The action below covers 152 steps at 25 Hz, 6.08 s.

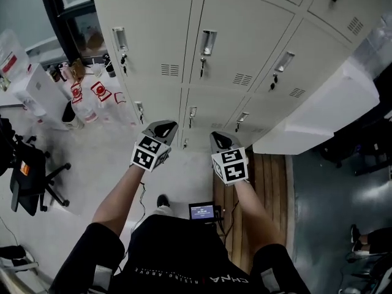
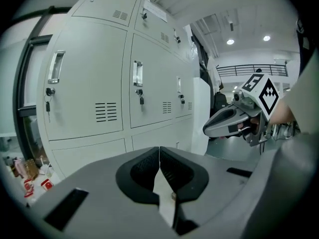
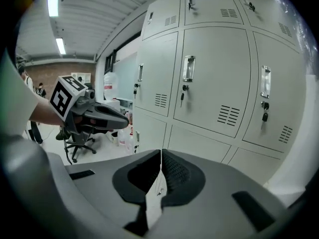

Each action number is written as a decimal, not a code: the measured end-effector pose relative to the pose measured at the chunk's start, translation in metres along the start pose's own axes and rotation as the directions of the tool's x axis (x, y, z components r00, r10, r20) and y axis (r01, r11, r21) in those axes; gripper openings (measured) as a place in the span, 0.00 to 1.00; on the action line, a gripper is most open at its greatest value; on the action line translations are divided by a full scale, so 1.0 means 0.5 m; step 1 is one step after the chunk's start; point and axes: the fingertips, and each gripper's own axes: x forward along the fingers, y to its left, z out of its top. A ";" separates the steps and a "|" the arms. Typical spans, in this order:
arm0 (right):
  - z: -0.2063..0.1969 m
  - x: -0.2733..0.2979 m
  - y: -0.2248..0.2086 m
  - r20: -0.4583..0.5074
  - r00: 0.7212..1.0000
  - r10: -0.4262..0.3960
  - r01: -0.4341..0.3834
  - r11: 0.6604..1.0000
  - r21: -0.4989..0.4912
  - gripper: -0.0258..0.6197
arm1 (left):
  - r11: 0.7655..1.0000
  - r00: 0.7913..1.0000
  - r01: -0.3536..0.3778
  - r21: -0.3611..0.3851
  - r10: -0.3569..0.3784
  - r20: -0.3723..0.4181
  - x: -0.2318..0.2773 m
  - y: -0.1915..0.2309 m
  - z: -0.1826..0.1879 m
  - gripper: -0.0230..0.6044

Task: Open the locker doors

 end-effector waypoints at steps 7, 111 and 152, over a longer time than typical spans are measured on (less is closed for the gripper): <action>0.052 0.072 -0.016 0.000 0.995 -0.099 0.098 0.992 0.085 0.09 | 0.996 0.996 0.078 0.043 -0.079 0.033 0.047 0.071 0.038 0.07; 0.271 0.131 -0.236 0.154 0.987 0.037 -0.044 0.998 0.040 0.09 | 0.882 0.984 -0.140 0.450 0.072 0.164 0.218 0.098 0.344 0.30; 0.554 0.206 -0.173 0.336 0.931 0.142 -0.155 0.988 0.012 0.23 | 0.999 0.990 -0.036 -0.023 0.039 0.134 0.278 0.207 0.338 0.07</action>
